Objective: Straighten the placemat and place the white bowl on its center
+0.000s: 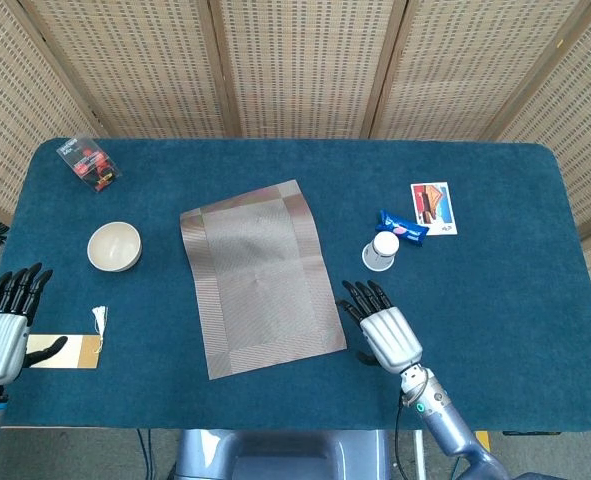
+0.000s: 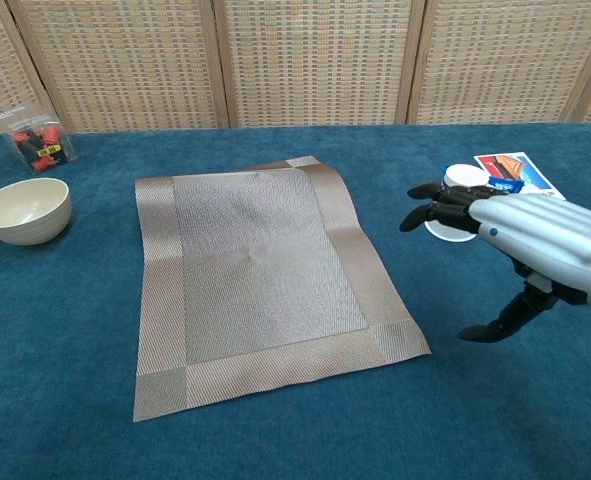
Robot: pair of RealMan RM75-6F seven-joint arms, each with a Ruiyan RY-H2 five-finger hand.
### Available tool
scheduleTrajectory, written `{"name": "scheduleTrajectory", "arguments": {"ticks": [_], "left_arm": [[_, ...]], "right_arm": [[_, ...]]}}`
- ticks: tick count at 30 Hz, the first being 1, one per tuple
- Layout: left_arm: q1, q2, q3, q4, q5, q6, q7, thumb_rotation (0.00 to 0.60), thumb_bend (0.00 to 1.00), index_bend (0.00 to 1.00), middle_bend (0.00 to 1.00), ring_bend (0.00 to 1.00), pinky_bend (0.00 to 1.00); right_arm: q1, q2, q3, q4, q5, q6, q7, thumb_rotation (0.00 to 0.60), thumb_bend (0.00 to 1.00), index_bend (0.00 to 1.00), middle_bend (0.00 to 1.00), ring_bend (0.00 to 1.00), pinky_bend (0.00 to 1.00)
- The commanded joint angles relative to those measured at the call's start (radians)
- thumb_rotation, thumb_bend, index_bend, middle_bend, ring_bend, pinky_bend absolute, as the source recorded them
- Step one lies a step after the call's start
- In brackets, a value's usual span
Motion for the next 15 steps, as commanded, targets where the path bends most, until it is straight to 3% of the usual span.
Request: {"name": "scheduleTrajectory", "arguments": {"ticks": [1,15], "left_arm": [[0.000,0.002,-0.005,-0.001,-0.003,-0.009,-0.001,0.600,0.14,0.00,0.00,0.00,0.00],[0.005,0.002,-0.015,-0.003,0.003,-0.033,0.001,0.600,0.14,0.00,0.00,0.00,0.00]], "right_arm": [[0.009,-0.016,-0.001,0.020,0.021,-0.017,0.000,0.600,0.03,0.19,0.00,0.00,0.00],[0.032,-0.073,-0.006,0.107,0.099,-0.063,0.021,0.600,0.02,0.15,0.00,0.00,0.00]]}}
